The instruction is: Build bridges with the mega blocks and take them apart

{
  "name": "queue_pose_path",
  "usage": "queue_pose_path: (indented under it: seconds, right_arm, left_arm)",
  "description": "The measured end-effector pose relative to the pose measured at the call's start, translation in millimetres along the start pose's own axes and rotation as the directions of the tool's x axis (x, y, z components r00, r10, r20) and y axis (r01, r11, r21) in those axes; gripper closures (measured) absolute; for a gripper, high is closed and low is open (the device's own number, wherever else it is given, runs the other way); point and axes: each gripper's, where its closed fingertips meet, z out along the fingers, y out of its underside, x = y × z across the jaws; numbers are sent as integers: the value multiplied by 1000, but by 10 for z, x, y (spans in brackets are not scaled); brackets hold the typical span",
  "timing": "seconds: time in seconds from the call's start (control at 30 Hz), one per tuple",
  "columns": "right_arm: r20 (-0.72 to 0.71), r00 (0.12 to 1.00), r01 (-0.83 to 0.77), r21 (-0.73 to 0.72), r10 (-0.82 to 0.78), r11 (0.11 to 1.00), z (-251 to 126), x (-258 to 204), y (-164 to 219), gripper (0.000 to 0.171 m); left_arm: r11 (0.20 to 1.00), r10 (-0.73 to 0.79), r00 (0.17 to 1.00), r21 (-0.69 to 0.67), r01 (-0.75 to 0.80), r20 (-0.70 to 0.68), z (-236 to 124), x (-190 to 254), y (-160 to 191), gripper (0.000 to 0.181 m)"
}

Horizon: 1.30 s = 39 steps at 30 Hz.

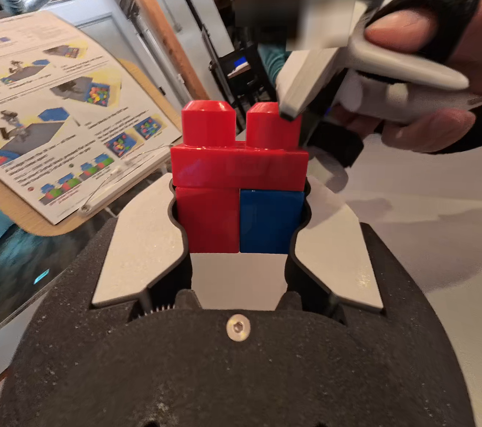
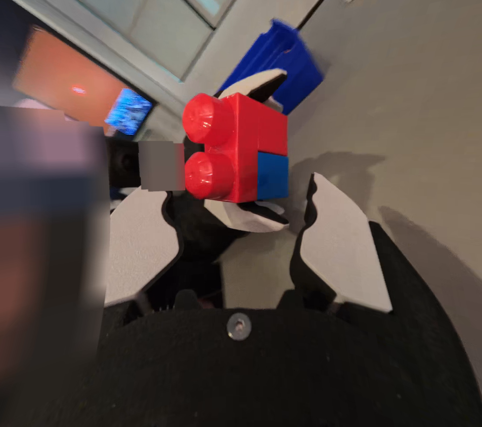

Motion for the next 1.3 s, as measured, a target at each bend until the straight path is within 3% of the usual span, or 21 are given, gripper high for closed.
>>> queue_pose_path:
  seconds: [0.13, 0.23, 0.33, 0.5, 0.6, 0.8, 1.0, 1.2, 1.3]
  right_arm:
    - [-277, 924, 258, -50, -262, 965, -17, 106, -151, 80]
    - [-383, 831, 374, -149, -402, 915, -12, 132, -193, 110]
    - [-415, 804, 379, -195, -426, 905, 9, 148, -201, 135]
    - [-313, 920, 194, -161, -237, 968, 82, 144, -123, 132]
    - [-315, 922, 193, -133, -226, 972, 75, 191, -130, 135]
    - [-190, 977, 94, -18, -96, 995, 28, 98, -208, 135]
    - [-52, 998, 23, 70, -20, 997, -198, -29, -362, 135]
    - [19, 997, 70, -51, -69, 996, -416, -115, -275, 135]
    - [19, 994, 110, -101, -109, 989, -482, -132, -235, 135]
  left_arm:
    - [999, -24, 999, -36, 25, 26, 24, -39, 59, 92]
    - [996, -51, 998, -68, 53, 24, 39, -48, 107, 91]
    - [992, -88, 996, -92, 88, 9, 58, -42, 157, 92]
    - [992, -88, 996, -97, 85, -26, 66, 38, 124, 91]
    - [995, -47, 999, -88, 46, -12, 65, 36, 114, 91]
    - [994, -94, 996, 54, 94, -3, -23, -23, -74, 91]
    - [994, -85, 996, 69, 87, -28, -39, -11, -76, 96]
    - [995, -10, 996, 94, 18, -83, -55, 161, -130, 116]
    - [997, 14, 996, 79, -7, -84, -46, 186, -89, 136]
